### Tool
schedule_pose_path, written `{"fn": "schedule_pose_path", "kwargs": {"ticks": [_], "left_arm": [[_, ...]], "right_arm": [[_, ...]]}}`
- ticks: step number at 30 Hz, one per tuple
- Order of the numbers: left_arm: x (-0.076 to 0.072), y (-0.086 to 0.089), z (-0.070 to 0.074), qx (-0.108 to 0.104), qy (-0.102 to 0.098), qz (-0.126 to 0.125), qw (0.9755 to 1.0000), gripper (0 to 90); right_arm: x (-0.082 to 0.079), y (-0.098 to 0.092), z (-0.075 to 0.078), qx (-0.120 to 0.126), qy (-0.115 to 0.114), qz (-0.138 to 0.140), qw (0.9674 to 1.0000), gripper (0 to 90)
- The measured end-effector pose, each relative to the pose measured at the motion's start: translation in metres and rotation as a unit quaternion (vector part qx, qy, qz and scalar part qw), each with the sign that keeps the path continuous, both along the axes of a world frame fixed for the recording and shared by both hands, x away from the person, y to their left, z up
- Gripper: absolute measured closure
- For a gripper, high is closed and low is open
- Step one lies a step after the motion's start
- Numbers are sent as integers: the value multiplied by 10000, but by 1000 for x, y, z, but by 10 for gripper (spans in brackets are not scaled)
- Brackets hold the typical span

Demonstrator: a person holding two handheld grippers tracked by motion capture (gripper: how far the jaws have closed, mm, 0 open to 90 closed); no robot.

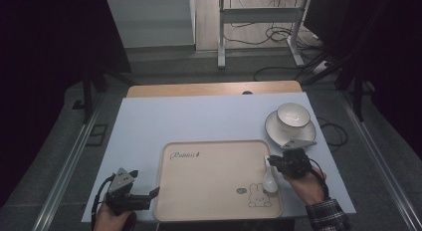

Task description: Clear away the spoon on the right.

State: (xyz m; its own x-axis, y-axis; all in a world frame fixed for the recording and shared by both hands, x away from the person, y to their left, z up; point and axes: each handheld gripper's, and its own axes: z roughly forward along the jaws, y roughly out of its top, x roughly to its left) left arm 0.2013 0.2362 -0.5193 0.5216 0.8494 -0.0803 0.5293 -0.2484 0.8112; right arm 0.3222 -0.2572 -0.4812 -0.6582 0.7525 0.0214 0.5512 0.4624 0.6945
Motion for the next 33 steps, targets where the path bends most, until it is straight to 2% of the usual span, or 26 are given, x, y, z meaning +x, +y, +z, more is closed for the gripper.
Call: {"fn": "schedule_pose_path", "kwargs": {"ticks": [22,33], "left_arm": [[0,1,0,-35,6,14,10000,32],[0,1,0,-27,12,13,10000,32]], "right_arm": [[-14,-2,7,38,-22,11,10000,574],[-18,0,8,-43,-29,67,10000,445]]}}
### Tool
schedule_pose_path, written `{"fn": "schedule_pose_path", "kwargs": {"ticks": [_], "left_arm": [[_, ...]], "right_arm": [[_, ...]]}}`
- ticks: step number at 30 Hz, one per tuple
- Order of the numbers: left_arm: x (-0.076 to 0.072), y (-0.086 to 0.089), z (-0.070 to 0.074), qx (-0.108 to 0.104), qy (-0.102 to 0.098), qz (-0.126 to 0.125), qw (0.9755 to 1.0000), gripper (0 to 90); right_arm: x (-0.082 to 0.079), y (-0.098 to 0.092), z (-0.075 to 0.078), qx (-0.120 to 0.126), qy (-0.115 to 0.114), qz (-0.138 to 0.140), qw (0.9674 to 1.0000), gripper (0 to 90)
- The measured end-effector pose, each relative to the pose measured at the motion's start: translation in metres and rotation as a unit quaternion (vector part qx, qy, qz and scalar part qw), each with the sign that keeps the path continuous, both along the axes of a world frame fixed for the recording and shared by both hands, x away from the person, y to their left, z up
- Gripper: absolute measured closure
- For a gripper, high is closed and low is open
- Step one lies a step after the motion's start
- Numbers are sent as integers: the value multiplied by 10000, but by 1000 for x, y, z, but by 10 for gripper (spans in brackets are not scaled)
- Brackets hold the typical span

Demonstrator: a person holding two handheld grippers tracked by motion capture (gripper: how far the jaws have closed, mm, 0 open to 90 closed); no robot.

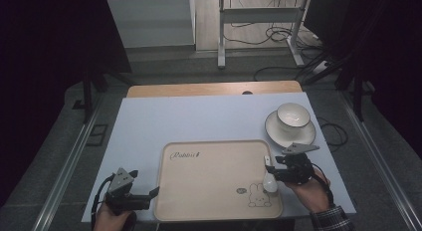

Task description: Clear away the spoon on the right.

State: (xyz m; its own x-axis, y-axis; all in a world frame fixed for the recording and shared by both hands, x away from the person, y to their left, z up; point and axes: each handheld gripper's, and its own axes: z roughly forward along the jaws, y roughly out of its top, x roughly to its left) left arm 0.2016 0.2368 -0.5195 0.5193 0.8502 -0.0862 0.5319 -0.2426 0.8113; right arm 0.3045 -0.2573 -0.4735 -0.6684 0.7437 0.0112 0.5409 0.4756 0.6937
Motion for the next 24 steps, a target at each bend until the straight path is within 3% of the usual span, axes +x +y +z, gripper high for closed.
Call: {"fn": "schedule_pose_path", "kwargs": {"ticks": [5,10,24], "left_arm": [[0,0,0,16,5,-6,10000,32],[0,0,0,11,12,-11,10000,32],[0,-1,0,54,9,-38,10000,32]], "right_arm": [[-2,0,2,72,41,33,10000,315],[-9,2,4,-3,-86,56,9999,233],[-20,0,9,151,-186,194,9995,92]]}}
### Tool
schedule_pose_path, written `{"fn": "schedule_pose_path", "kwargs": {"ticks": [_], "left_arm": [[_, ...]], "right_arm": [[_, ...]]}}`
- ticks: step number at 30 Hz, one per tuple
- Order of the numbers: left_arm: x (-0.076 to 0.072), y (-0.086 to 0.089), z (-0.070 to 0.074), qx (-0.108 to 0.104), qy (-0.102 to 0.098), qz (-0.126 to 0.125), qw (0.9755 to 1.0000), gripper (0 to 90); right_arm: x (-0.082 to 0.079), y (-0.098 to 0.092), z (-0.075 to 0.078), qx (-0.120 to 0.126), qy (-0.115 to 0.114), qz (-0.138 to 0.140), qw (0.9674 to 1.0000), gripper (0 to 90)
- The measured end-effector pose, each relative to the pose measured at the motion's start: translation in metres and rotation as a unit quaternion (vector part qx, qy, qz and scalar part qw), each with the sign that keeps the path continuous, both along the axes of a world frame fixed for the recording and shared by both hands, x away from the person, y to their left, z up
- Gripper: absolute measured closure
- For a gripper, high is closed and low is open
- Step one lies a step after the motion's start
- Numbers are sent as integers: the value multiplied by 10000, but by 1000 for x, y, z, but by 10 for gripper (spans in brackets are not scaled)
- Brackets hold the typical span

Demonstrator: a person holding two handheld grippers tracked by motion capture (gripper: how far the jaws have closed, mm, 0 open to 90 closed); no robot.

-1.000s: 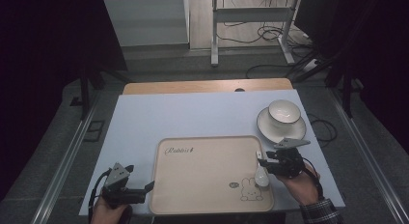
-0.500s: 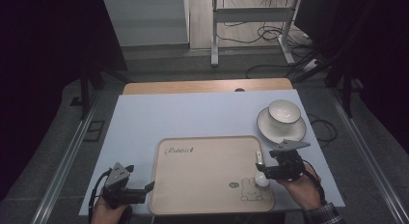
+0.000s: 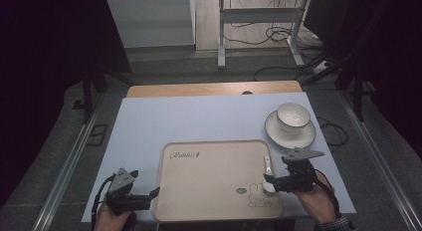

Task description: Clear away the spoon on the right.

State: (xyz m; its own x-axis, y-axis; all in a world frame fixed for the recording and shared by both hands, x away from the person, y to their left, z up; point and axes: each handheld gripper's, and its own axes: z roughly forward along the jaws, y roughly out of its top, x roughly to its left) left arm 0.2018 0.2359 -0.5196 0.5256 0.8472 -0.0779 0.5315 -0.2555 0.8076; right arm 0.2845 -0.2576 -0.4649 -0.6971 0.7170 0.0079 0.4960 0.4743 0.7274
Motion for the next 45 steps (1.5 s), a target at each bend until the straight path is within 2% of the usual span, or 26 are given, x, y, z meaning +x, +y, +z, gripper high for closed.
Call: {"fn": "schedule_pose_path", "kwargs": {"ticks": [9,16,27,35,40,45], "left_arm": [[0,0,0,11,-1,4,10000,32],[0,0,0,10,-4,4,10000,32],[0,0,0,12,-11,7,10000,32],[0,0,0,8,-10,8,10000,32],[0,0,0,8,-10,7,10000,32],[0,0,0,-3,-13,8,10000,32]], "right_arm": [[-11,-7,4,96,-106,-69,9999,38],[-20,-10,4,181,-204,-2,9996,31],[-35,-24,2,248,-200,-145,9994,6],[-42,-29,0,212,-216,-233,9993,0],[-48,-31,-1,82,-308,-326,9990,0],[-53,-34,-3,54,-339,-388,9987,0]]}}
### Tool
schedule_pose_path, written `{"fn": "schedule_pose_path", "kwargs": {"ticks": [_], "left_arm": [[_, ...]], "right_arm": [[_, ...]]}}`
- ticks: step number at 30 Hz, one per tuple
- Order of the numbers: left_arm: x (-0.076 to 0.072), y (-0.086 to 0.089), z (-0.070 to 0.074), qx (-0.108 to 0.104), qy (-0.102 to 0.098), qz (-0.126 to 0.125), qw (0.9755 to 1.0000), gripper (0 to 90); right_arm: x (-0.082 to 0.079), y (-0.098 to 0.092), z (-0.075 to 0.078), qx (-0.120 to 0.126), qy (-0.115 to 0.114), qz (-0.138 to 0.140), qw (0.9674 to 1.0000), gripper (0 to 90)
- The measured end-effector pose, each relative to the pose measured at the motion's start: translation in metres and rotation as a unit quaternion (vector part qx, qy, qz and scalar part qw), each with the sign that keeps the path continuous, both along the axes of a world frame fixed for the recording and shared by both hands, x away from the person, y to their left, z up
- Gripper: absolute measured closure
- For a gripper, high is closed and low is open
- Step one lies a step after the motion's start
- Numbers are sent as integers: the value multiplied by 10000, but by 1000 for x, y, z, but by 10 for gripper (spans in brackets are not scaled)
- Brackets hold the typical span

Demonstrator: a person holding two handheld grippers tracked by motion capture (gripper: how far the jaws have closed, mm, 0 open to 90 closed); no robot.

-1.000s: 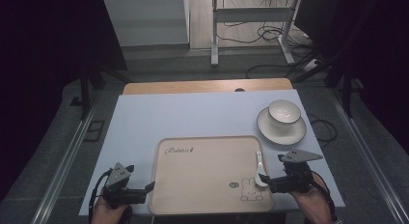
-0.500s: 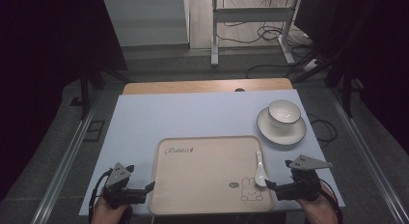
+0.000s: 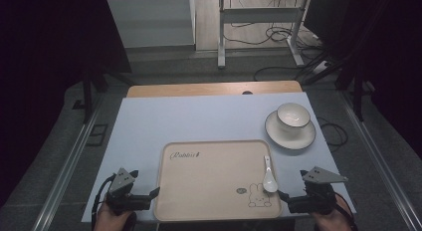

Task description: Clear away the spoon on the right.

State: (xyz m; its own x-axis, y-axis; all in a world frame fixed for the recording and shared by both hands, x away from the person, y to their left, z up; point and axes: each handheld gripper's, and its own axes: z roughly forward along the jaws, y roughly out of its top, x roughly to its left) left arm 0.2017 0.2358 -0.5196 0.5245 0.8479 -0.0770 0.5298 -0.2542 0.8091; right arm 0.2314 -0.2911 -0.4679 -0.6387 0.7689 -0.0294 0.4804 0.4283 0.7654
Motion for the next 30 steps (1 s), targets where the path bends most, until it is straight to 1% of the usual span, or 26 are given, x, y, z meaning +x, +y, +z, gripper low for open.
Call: {"fn": "schedule_pose_path", "kwargs": {"ticks": [2,5,9,14,24,28,30], "left_arm": [[0,0,0,-1,0,-1,10000,32],[0,0,0,0,0,-1,10000,32],[0,0,0,1,-2,-2,10000,32],[0,0,0,-16,-4,7,10000,32],[0,1,0,-75,-6,37,10000,32],[0,1,0,-86,-6,43,10000,32],[0,1,0,-93,-4,45,9999,32]], "right_arm": [[-3,-2,0,-18,-42,0,10000,0],[-7,-4,-1,-71,-141,-81,9998,0],[-9,-7,-2,-67,-142,-112,9998,0],[-14,-12,-5,16,-80,-196,9998,0],[-22,-20,-14,-26,16,-279,9996,0],[-24,-23,-18,15,82,-337,9994,0],[-25,-25,-21,13,152,-344,9993,0]]}}
